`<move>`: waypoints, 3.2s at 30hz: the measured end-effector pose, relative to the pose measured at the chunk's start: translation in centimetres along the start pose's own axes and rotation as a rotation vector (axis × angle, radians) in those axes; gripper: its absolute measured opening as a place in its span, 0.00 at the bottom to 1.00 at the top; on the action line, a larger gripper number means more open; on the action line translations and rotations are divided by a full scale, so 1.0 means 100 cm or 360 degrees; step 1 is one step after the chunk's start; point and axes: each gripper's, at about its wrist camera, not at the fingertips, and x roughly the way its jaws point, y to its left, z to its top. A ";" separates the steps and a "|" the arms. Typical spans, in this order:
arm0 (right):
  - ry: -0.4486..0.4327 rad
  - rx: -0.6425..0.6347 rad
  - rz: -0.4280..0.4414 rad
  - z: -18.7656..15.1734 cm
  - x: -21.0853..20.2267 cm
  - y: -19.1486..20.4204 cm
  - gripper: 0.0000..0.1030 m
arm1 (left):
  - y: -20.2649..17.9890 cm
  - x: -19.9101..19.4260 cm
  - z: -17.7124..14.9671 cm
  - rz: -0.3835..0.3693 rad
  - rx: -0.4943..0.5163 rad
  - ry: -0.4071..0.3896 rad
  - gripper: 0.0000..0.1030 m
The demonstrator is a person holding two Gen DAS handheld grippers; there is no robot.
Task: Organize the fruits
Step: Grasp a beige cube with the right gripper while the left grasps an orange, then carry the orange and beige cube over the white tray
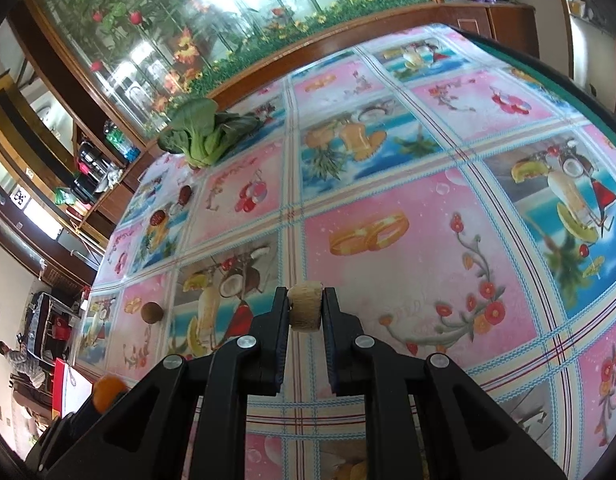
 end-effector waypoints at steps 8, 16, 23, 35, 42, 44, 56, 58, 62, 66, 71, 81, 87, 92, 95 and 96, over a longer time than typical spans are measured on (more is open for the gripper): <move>-0.0090 -0.0080 -0.0005 -0.002 -0.004 0.008 0.14 | 0.028 -0.039 -0.013 0.0025 -0.0075 -0.0089 0.33; -0.0197 -0.0127 0.0000 -0.005 -0.012 0.013 0.14 | 0.053 -0.074 -0.022 0.0043 -0.0126 -0.0177 0.33; -0.0290 -0.0238 -0.0009 -0.012 -0.020 0.026 0.14 | 0.080 -0.105 -0.031 0.0155 -0.0177 -0.0285 0.33; -0.0423 -0.0356 -0.0037 -0.019 -0.029 0.036 0.14 | 0.115 -0.124 -0.043 0.0244 -0.0267 -0.0325 0.33; -0.0466 -0.0375 -0.0056 -0.023 -0.031 0.038 0.14 | 0.133 -0.132 -0.048 0.0280 -0.0309 -0.0341 0.33; -0.0486 -0.0369 -0.0065 -0.023 -0.032 0.038 0.14 | 0.138 -0.134 -0.049 0.0288 -0.0318 -0.0348 0.33; -0.0566 -0.0391 -0.0066 -0.032 -0.043 0.045 0.14 | 0.165 -0.140 -0.063 0.0322 -0.0404 -0.0363 0.33; -0.0572 -0.0386 -0.0048 -0.033 -0.046 0.048 0.14 | 0.169 -0.142 -0.064 0.0330 -0.0415 -0.0369 0.33; -0.0604 -0.0404 0.0028 -0.041 -0.056 0.061 0.14 | 0.179 -0.144 -0.069 0.0341 -0.0444 -0.0377 0.33; -0.0578 -0.0430 0.0184 -0.056 -0.064 0.083 0.13 | 0.186 -0.142 -0.072 0.0350 -0.0465 -0.0367 0.33; -0.0463 -0.0514 0.0426 -0.086 -0.068 0.125 0.13 | 0.194 -0.141 -0.075 0.0364 -0.0485 -0.0355 0.33; -0.0330 -0.0758 0.0750 -0.134 -0.087 0.197 0.13 | 0.217 -0.138 -0.087 0.0411 -0.0546 -0.0338 0.33; -0.0212 -0.0804 0.0779 -0.147 -0.078 0.216 0.13 | 0.227 -0.138 -0.089 0.0472 -0.0544 -0.0349 0.33; -0.0152 -0.0867 0.0751 -0.163 -0.067 0.231 0.13 | 0.242 -0.141 -0.092 0.0505 -0.0552 -0.0357 0.33; -0.0172 -0.0930 0.0691 -0.175 -0.063 0.238 0.14 | 0.249 -0.139 -0.095 0.0494 -0.0551 -0.0336 0.33; -0.0175 -0.0946 0.0684 -0.177 -0.062 0.239 0.14 | 0.251 -0.138 -0.097 0.0495 -0.0546 -0.0328 0.33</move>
